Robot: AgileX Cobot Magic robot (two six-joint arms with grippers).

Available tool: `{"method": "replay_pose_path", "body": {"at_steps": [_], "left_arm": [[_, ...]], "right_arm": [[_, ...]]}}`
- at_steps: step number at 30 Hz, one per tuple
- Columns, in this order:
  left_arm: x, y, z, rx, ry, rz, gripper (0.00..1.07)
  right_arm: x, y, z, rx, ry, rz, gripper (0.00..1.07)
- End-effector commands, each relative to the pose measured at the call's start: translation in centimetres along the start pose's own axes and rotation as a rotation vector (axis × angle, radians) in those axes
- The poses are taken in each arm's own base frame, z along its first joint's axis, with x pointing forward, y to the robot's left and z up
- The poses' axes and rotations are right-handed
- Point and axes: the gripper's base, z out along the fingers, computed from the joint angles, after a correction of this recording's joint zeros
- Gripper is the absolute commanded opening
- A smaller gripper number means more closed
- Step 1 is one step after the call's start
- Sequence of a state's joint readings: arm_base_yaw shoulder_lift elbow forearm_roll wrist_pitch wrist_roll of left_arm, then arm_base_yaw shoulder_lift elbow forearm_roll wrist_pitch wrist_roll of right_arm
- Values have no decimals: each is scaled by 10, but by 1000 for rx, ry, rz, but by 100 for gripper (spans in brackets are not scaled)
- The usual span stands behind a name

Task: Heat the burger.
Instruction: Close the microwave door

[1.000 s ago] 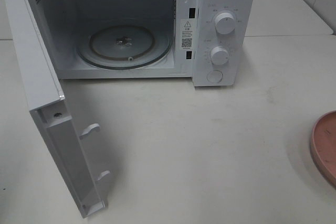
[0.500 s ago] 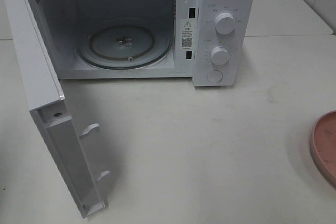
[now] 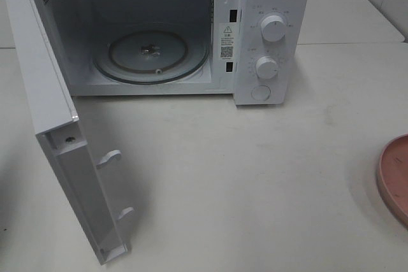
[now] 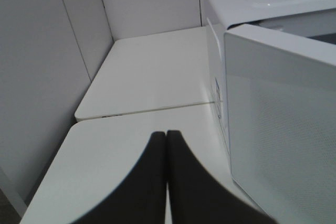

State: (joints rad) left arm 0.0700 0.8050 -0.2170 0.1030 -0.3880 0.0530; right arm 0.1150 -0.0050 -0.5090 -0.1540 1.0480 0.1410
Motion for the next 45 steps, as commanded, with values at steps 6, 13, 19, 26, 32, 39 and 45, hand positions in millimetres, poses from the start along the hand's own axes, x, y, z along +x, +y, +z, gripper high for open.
{"method": "replay_pose_path", "body": {"at_steps": [6, 13, 19, 26, 32, 39, 45], "left_arm": [[9, -14, 19, 153, 0, -32, 0], [13, -30, 30, 323, -49, -37, 0], [25, -40, 41, 433, -33, -87, 0], [34, -46, 52, 489, -45, -168, 0], [31, -56, 56, 527, -42, -175, 0], [31, -76, 61, 497, -14, -206, 0], [31, -90, 68, 485, -8, -226, 0]], "right_arm": [[2, 0, -3, 2, -34, -4, 74], [2, 0, -3, 2, -34, -4, 74], [2, 0, -3, 2, -34, -4, 74], [2, 0, -3, 2, -34, -4, 74], [2, 0, -3, 2, -34, -4, 74], [2, 0, -3, 2, -34, -4, 74], [2, 0, -3, 2, -34, -4, 74]]}}
